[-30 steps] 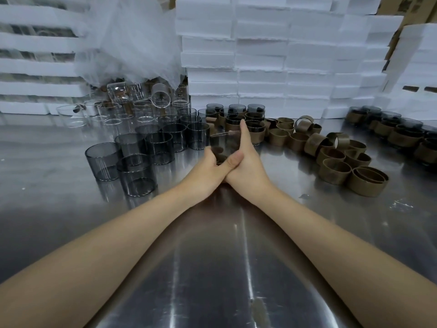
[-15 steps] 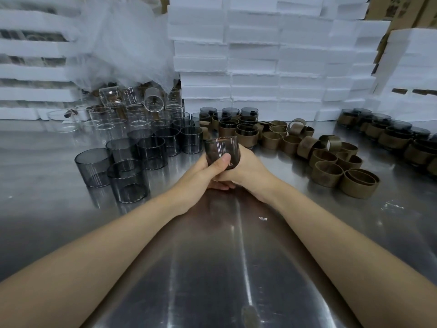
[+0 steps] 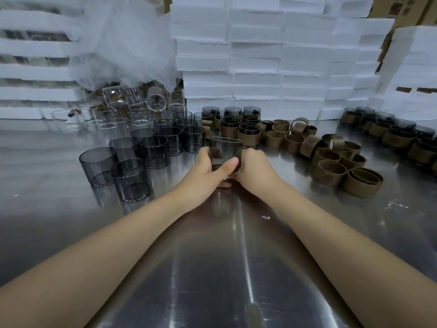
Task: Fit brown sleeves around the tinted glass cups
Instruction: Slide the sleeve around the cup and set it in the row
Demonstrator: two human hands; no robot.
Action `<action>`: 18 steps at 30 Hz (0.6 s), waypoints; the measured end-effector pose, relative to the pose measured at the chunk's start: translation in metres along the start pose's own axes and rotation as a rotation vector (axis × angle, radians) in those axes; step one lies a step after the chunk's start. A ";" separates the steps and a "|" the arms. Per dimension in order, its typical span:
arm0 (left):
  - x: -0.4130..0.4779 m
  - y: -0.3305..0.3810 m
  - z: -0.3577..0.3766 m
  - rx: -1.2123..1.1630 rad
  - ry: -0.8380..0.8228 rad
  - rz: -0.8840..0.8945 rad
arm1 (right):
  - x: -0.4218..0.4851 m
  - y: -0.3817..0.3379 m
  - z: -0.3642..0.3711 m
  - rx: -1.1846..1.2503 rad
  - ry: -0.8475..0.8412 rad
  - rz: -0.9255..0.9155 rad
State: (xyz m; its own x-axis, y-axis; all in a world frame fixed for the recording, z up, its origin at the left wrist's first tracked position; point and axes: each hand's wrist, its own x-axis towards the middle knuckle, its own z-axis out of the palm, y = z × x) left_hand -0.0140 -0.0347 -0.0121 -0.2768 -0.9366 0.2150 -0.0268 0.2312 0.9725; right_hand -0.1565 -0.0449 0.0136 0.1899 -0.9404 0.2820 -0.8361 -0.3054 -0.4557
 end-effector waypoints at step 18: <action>0.004 0.014 0.000 -0.337 0.175 -0.117 | -0.008 0.038 -0.061 -0.467 -0.077 0.593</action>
State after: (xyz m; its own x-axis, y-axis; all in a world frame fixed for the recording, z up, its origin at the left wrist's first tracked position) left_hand -0.0158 -0.0352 0.0023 -0.1218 -0.9890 0.0845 0.2759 0.0481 0.9600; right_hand -0.2214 -0.0395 0.0456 -0.3386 -0.9404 0.0335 -0.9370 0.3337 -0.1032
